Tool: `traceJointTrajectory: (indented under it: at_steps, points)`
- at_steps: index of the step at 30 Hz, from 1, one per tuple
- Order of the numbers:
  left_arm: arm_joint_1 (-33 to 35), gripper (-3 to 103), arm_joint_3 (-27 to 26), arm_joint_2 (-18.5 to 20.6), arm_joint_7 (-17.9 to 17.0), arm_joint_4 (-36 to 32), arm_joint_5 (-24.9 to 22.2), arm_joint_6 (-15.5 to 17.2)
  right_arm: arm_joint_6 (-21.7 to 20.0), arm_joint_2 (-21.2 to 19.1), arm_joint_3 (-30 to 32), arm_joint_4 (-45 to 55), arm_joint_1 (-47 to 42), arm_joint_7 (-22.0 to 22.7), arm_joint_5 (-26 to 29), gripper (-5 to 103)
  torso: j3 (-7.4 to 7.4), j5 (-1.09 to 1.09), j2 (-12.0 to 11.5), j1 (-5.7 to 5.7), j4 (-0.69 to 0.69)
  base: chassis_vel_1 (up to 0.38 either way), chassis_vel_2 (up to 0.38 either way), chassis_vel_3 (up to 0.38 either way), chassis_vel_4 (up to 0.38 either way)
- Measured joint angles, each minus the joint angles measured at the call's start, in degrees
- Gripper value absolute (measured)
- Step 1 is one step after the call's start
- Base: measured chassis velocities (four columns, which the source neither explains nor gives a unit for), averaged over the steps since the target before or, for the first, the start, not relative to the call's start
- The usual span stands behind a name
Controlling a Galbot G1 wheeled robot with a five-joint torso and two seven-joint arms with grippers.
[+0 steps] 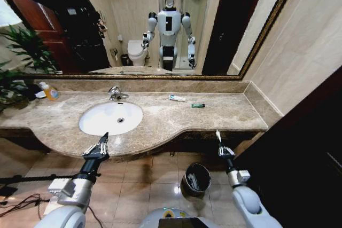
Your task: Pick up the trash from the sink and place it in the trash bin.
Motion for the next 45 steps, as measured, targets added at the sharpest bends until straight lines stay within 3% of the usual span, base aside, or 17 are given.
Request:
traceJointTrajectory:
  at_steps: [6, 14, 21, 30, 42, 45]
  points:
    - [0.0, 0, 0.0, 0.0, 0.0, 0.0, 0.0, 0.0, 4.8, 0.5, -1.0, -14.1, 4.2, -1.7, -5.1, 1, 0.01, 0.00, 0.0, 0.01, 0.00, 0.000, 0.000, 0.000, 0.000]
    - [0.0, 0, 0.0, 0.0, 0.0, 0.0, 0.0, 0.0, 5.8, 1.8, -1.7, -25.4, 8.0, -6.4, -6.3, 1, 0.00, -0.01, 0.0, 0.01, 0.00, 0.000, 0.000, 0.000, 0.000]
    - [0.0, 0, 0.0, 0.0, 0.0, 0.0, 0.0, 0.0, 8.9, 5.1, -2.0, -38.8, 13.7, -8.3, -12.7, 1, 0.00, -0.02, 0.0, 0.01, 0.00, 0.000, 0.000, 0.000, 0.000]
    - [0.0, 0, 0.0, 0.0, 0.0, 0.0, 0.0, 0.0, 6.4, 9.5, -1.4, -47.3, 19.0, -8.4, -15.5, 1, 0.00, 0.00, 0.0, 0.01, 0.00, 0.000, 0.000, 0.000, 0.000]
    - [0.0, 0, 0.0, 0.0, 0.0, 0.0, 0.0, 0.0, 4.0, 10.6, -1.3, -48.3, 19.6, -6.4, -17.5, -2, 0.00, -0.01, 0.0, 0.01, 0.00, 0.000, 0.000, 0.000, 0.000]
    - [0.0, 0, 0.0, 0.0, 0.0, 0.0, 0.0, 0.0, 4.6, 10.5, -1.3, -48.6, 19.6, -5.6, -18.3, 7, 0.00, -0.01, 0.0, 0.01, 0.00, 0.000, 0.000, 0.000, 0.000]
